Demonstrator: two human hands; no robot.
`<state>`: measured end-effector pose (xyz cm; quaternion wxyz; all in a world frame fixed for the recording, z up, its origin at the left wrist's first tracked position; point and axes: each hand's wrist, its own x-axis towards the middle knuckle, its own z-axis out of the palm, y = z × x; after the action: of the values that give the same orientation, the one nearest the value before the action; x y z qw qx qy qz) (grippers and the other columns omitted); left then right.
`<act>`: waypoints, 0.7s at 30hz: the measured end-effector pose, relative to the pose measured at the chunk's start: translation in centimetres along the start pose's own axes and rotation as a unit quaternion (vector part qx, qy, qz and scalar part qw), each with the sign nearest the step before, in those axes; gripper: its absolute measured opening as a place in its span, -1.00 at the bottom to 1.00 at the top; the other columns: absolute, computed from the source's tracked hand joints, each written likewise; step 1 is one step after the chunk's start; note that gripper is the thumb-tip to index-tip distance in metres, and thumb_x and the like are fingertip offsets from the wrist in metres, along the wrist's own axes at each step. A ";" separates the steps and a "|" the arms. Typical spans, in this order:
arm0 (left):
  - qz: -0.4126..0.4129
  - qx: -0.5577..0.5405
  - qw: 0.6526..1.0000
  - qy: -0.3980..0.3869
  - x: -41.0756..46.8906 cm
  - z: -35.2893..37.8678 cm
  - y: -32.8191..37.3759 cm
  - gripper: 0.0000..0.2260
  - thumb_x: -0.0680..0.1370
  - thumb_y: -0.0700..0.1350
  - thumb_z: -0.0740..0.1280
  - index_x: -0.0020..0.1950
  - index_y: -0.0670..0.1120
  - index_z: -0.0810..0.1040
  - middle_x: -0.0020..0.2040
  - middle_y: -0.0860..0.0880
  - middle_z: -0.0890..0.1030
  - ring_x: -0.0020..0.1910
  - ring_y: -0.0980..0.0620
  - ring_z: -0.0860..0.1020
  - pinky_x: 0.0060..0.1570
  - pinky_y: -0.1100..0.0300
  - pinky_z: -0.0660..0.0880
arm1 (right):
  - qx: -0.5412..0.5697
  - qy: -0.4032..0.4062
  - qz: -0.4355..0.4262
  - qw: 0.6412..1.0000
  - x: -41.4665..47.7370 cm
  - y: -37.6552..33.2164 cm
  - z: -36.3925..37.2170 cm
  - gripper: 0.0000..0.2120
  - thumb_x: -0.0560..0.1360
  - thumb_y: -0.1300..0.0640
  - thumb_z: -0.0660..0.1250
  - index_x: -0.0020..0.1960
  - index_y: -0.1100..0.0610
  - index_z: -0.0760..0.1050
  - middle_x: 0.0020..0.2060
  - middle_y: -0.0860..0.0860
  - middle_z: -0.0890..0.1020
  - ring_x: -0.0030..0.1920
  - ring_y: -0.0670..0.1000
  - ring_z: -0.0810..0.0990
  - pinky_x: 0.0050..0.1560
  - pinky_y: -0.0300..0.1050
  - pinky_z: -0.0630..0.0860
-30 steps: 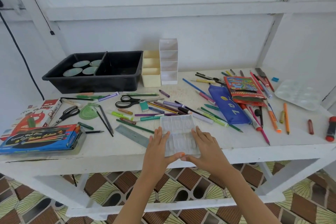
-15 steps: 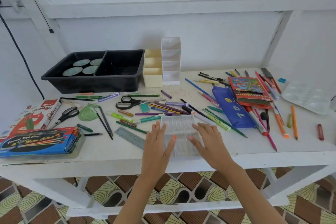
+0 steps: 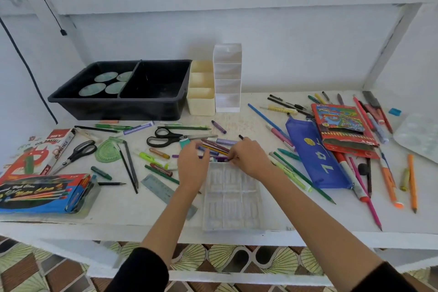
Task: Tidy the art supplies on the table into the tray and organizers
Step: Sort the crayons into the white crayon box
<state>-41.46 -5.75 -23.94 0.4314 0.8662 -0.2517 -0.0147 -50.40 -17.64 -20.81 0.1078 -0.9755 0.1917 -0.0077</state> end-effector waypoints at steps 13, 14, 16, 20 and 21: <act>-0.079 0.176 0.981 -0.026 2.2 2.8 0.1 -0.59 0.51 0.09 0.33 0.25 -0.13 0.44 0.25 -0.14 0.43 0.26 -0.13 0.34 0.23 0.01 0.24 | -0.060 -0.055 -0.002 0.997 1.5 0.6 0.3 -0.81 0.55 0.12 0.28 0.13 0.15 0.53 0.03 0.12 0.58 0.17 0.11 0.41 0.05 -0.07 0.40; -0.081 0.178 0.980 -0.030 2.3 3.0 0.2 -0.60 0.51 0.08 0.33 0.25 -0.12 0.44 0.25 -0.13 0.44 0.26 -0.12 0.35 0.23 0.01 0.23 | -0.071 -0.053 -0.004 0.996 1.5 0.6 0.3 -0.79 0.56 0.12 0.27 0.15 0.15 0.52 0.05 0.13 0.56 0.18 0.12 0.41 0.06 -0.08 0.40; -0.086 0.143 0.986 -0.028 2.5 3.2 0.4 -0.62 0.50 0.02 0.37 0.26 -0.10 0.44 0.25 -0.11 0.44 0.26 -0.11 0.36 0.22 0.00 0.23 | -0.084 -0.049 -0.009 0.995 1.5 0.6 0.4 -0.76 0.56 0.09 0.27 0.19 0.15 0.47 0.09 0.15 0.54 0.20 0.12 0.40 0.08 -0.07 0.39; -0.085 -0.019 0.996 0.018 2.5 3.1 0.6 -0.60 0.42 -0.22 0.46 0.22 -0.13 0.46 0.22 -0.11 0.42 0.18 -0.07 0.45 0.18 0.08 0.38 | -0.044 -0.064 -0.015 0.997 1.8 1.3 1.0 -0.76 0.56 0.08 0.25 0.19 0.15 0.42 0.13 0.15 0.53 0.18 0.14 0.37 0.08 -0.06 0.35; -0.091 -0.054 0.994 0.032 2.5 3.0 0.7 -0.60 0.42 -0.28 0.44 0.23 -0.14 0.46 0.22 -0.12 0.41 0.15 -0.06 0.47 0.18 0.10 0.43 | -0.021 -0.075 -0.011 0.997 1.9 1.5 1.0 -0.75 0.55 0.07 0.27 0.19 0.14 0.42 0.13 0.14 0.52 0.19 0.14 0.36 0.09 -0.06 0.34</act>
<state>-40.35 -9.48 -24.80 0.4820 0.8610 -0.1572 -0.0399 -49.18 -19.48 -22.10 0.1016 -0.9774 0.1728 0.0678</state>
